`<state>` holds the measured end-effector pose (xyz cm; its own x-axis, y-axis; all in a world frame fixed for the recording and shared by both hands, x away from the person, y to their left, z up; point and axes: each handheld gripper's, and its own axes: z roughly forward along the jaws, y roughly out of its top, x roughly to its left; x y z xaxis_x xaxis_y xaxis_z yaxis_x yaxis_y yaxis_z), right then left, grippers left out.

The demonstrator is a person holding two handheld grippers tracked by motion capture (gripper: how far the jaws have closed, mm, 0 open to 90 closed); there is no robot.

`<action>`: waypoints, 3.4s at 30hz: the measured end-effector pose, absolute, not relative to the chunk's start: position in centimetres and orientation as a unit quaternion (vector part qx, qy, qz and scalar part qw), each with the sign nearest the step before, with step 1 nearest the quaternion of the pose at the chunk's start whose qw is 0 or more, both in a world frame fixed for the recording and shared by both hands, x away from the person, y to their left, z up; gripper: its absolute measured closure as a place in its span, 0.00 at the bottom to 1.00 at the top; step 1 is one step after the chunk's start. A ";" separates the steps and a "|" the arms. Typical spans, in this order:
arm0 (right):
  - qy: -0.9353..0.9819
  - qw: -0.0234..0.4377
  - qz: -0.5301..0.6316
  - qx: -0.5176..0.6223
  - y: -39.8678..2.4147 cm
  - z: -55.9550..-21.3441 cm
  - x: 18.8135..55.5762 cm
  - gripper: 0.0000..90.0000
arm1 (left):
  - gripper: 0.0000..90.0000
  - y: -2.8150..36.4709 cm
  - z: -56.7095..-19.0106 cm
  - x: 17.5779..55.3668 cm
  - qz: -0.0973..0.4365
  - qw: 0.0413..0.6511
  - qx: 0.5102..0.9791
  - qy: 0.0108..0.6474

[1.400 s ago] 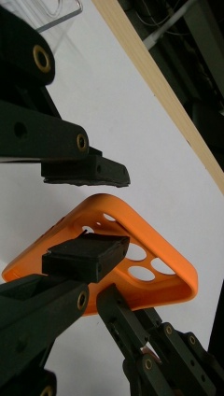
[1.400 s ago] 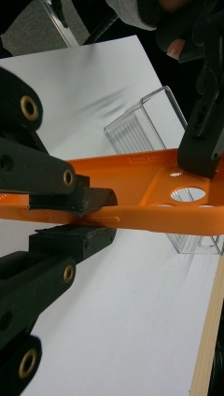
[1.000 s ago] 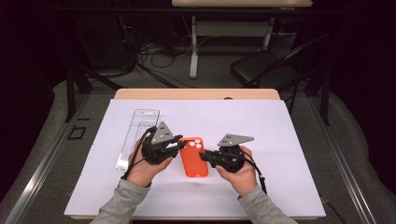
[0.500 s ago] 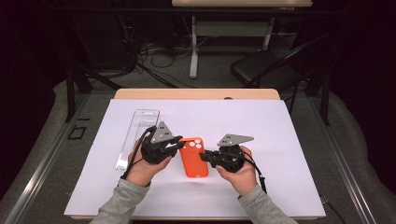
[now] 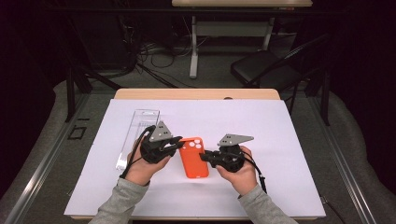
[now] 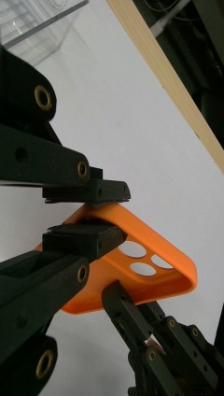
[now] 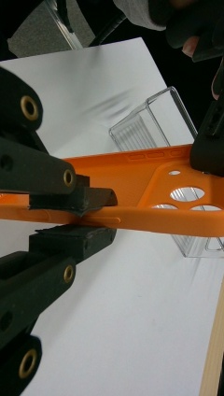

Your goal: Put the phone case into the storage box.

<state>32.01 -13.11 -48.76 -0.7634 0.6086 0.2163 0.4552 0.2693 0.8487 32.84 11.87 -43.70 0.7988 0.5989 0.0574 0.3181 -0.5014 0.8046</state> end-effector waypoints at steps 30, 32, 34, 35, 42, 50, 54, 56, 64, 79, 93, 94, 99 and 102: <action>0.788 0.059 0.512 0.337 -13.3 -48.8 32.2 0.89 | 0.89 12.3 -43.6 33.0 0.148 0.431 0.847 0.274; 0.788 0.058 0.513 0.336 -13.3 -48.8 32.2 0.88 | 0.89 12.3 -43.6 33.0 0.148 0.431 0.847 0.274; 0.788 0.057 0.513 0.336 -13.2 -48.8 32.2 0.87 | 0.89 12.4 -43.5 33.0 0.149 0.430 0.847 0.273; 0.788 0.057 0.513 0.336 -13.2 -48.8 32.2 0.86 | 0.89 12.4 -43.5 33.0 0.150 0.430 0.847 0.273; 0.785 0.062 0.519 0.332 -13.2 -48.7 32.2 0.75 | 0.89 12.6 -43.5 33.1 0.151 0.430 0.845 0.278; 0.788 0.068 0.517 0.328 -13.4 -48.3 32.3 0.64 | 0.89 13.1 -43.3 33.2 0.154 0.434 0.841 0.284; 0.790 0.072 0.516 0.323 -13.5 -48.1 32.4 0.60 | 0.89 13.3 -43.2 33.2 0.155 0.435 0.840 0.285; 0.793 0.072 0.512 0.322 -13.6 -48.0 32.4 0.58 | 0.89 13.4 -43.1 33.2 0.155 0.436 0.839 0.286; 0.804 0.081 0.505 0.304 -13.5 -47.7 32.5 0.56 | 0.89 13.7 -42.9 33.2 0.161 0.437 0.836 0.289; 0.799 0.094 0.505 0.313 -14.0 -47.6 32.6 0.57 | 0.89 14.1 -42.6 33.1 0.171 0.434 0.834 0.293; 0.799 0.093 0.500 0.320 -14.3 -47.6 32.8 0.51 | 0.89 15.1 -42.2 33.2 0.176 0.443 0.821 0.313; 0.798 0.093 0.500 0.323 -14.3 -47.6 32.8 0.50 | 0.89 15.2 -42.2 33.3 0.176 0.443 0.821 0.314; 0.795 0.098 0.502 0.326 -14.5 -47.5 32.9 0.47 | 0.89 15.7 -42.1 33.4 0.171 0.447 0.820 0.315; 0.791 0.103 0.502 0.334 -14.6 -47.4 32.9 0.42 | 0.89 15.9 -42.0 33.5 0.170 0.446 0.821 0.314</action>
